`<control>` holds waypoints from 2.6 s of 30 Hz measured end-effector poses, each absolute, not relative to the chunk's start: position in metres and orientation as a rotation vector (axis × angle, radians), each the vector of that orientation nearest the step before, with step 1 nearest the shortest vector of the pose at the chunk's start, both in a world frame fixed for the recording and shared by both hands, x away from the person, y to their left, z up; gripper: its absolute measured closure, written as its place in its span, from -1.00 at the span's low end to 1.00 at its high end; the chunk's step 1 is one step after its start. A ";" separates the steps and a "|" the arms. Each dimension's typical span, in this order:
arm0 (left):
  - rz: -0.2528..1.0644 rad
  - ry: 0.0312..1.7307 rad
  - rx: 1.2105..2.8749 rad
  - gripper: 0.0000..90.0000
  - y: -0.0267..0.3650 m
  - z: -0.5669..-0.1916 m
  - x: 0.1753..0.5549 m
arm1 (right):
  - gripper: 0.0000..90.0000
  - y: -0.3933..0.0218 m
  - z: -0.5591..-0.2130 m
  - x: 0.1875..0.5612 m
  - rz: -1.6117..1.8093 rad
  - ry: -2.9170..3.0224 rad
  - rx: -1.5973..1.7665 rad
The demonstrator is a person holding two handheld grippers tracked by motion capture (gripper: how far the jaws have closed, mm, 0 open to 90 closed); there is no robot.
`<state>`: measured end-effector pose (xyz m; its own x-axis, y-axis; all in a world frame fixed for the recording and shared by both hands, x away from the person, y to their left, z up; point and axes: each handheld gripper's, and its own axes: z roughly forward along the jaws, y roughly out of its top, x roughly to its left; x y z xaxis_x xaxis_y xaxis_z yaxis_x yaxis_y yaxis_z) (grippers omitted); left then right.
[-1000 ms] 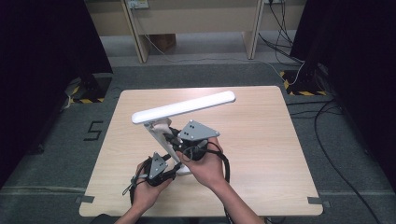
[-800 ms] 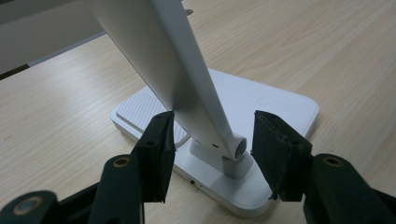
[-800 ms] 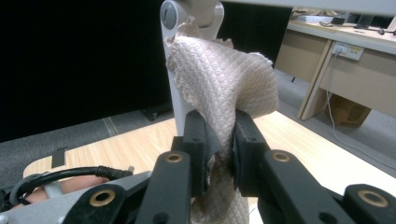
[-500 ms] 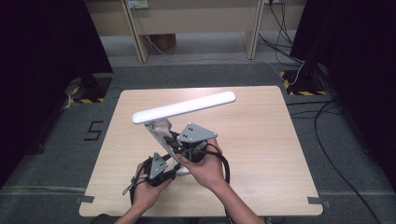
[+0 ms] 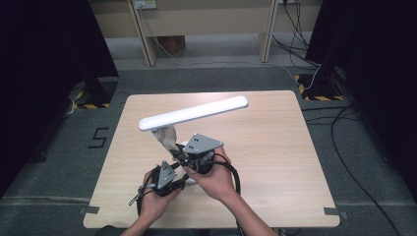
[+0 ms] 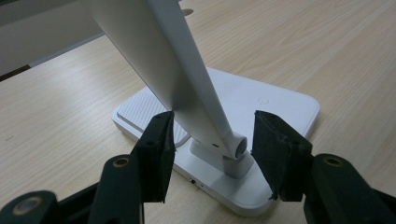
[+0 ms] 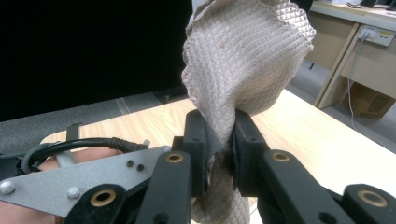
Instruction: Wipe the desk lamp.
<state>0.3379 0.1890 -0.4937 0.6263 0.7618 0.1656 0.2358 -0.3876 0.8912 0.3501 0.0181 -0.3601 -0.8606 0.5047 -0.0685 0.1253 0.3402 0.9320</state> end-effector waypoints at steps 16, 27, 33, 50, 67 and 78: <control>0.727 0.785 1.935 0.07 0.189 -0.494 0.338 | 0.75 0.017 -0.374 0.353 1.474 2.339 0.546; 0.728 0.779 1.948 0.07 0.189 -0.493 0.337 | 0.75 0.015 -0.385 0.359 1.449 2.378 0.561; 0.727 0.777 1.943 0.07 0.189 -0.493 0.337 | 0.75 0.014 -0.390 0.362 1.436 2.398 0.568; 0.725 0.718 1.916 -0.02 0.205 -0.474 0.326 | 0.75 0.010 -0.405 0.366 1.388 2.444 0.597; 0.706 0.734 1.667 -0.08 0.252 -0.391 0.315 | 0.75 0.008 -0.421 0.366 1.356 2.486 0.623; 0.653 0.797 1.569 0.04 0.234 -0.388 0.335 | 0.75 0.005 -0.431 0.367 1.342 2.504 0.641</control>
